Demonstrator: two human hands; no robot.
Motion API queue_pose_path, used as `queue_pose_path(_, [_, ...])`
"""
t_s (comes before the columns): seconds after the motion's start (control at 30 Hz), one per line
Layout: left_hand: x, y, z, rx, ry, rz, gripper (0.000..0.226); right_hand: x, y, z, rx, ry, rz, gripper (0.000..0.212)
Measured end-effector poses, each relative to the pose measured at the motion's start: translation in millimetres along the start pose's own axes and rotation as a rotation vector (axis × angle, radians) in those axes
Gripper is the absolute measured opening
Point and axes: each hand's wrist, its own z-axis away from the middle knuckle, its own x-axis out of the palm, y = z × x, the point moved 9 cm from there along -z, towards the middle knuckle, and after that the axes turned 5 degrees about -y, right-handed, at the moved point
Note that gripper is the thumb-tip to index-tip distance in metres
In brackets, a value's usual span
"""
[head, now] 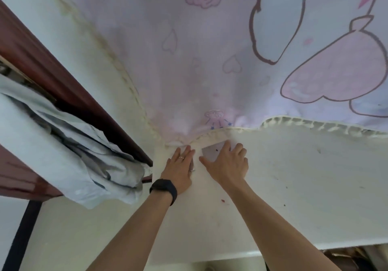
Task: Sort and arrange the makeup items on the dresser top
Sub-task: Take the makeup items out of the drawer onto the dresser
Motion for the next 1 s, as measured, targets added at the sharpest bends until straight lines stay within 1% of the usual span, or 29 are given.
queue_pose_path(0.07, [-0.8,0.6,-1.4,0.007,0.009,0.012,0.071,7.1,-5.3,-4.3,-0.027,-0.024,0.037,0.111])
queue_pose_path(0.1, [-1.8,0.5,-1.2,0.007,0.022,0.021,0.071,9.4,-4.8,-4.7,-0.044,-0.029,0.037,0.114])
queue_pose_path(0.13, [-3.9,-0.4,-0.2,0.002,0.051,0.023,0.071,10.6,-2.9,-4.6,-0.063,-0.029,0.024,0.113])
queue_pose_path(0.2, [-12.7,-3.3,5.9,-0.028,0.168,-0.03,0.069,8.7,4.9,-4.3,-0.114,-0.012,-0.029,0.109])
queue_pose_path(0.27, [-21.2,-8.8,14.9,-0.089,0.297,-0.094,0.061,3.8,14.5,-7.1,-0.184,0.006,-0.073,0.107])
queue_pose_path(0.3, [-21.9,-13.0,18.6,-0.119,0.333,-0.074,0.055,2.3,20.3,-9.2,-0.215,0.005,-0.084,0.105])
queue_pose_path(0.33, [-20.1,-17.9,20.7,-0.143,0.342,-0.019,0.05,1.5,26.1,-11.9,-0.241,0.0,-0.09,0.1])
queue_pose_path(0.4, [-12.9,-26.2,20.1,-0.165,0.323,0.117,0.044,1.9,36.5,-15.5,-0.285,-0.01,-0.111,0.083])
queue_pose_path(0.47, [-9.4,-30.7,19.5,-0.171,0.332,0.229,0.042,2.6,43.3,-16.2,-0.339,0.0,-0.162,0.063])
queue_pose_path(0.53, [-9.6,-32.2,20.8,-0.161,0.357,0.285,0.042,3.8,47.6,-16.0,-0.362,0.021,-0.209,0.051])
queue_pose_path(0.73, [-11.2,-32.9,23.0,-0.137,0.365,0.265,0.041,9.2,51.1,-16.3,-0.343,0.059,-0.252,0.046])
queue_pose_path(1.0, [-9.6,-31.2,18.8,-0.157,0.362,0.212,0.044,12.0,49.9,-20.0,-0.313,0.013,-0.222,0.045])
